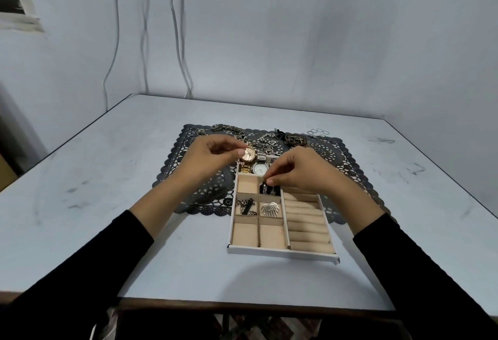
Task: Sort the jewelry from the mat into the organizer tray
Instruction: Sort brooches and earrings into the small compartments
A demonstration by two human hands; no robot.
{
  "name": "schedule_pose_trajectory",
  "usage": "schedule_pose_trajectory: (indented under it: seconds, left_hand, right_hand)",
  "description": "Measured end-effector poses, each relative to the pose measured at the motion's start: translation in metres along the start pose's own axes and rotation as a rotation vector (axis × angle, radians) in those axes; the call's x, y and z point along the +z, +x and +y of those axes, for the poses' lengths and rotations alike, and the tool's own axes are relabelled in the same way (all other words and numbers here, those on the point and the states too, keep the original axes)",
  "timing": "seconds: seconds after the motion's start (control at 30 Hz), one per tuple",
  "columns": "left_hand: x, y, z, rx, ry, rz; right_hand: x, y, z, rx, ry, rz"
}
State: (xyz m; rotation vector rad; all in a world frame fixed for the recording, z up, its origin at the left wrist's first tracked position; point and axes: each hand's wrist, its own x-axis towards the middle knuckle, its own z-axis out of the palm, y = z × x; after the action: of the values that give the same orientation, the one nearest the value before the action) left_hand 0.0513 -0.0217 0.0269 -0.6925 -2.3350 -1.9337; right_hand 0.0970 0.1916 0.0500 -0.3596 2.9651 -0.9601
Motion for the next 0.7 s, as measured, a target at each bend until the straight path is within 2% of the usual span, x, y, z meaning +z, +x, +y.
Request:
schedule_pose_trajectory:
  seconds: [0.43,0.7]
  left_hand:
    - [-0.002,0.001,0.000,-0.012,-0.005,0.001]
    - [-0.002,0.001,0.000,-0.006,0.014,-0.010]
  right_hand:
    - [0.011,0.005,0.003,-0.072,-0.151,0.054]
    - [0.009,0.009,0.003,-0.029,-0.186,0.028]
